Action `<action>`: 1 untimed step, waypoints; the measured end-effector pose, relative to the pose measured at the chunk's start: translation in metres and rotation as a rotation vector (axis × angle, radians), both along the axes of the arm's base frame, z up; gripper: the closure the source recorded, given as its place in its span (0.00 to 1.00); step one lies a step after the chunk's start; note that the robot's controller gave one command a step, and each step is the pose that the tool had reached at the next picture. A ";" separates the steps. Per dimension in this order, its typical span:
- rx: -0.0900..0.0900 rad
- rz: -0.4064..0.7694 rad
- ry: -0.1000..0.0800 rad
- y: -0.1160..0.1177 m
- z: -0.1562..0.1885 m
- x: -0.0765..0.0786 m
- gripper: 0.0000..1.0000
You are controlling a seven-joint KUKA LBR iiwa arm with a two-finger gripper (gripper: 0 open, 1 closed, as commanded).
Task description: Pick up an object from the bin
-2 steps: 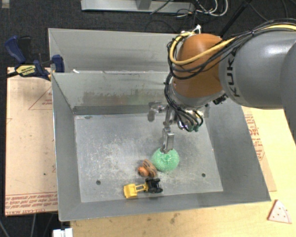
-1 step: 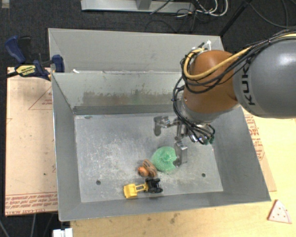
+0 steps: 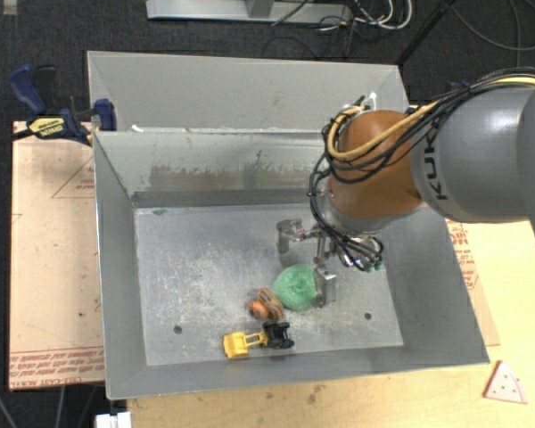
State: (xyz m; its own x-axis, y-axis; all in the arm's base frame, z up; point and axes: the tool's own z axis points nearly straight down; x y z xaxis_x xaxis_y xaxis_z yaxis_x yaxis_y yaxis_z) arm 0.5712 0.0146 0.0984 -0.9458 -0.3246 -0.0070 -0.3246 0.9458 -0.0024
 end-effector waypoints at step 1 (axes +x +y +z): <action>0.001 0.213 0.008 0.005 -0.029 -0.019 1.00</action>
Offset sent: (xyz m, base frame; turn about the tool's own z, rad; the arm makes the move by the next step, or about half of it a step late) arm 0.0000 0.0000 0.0000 0.0000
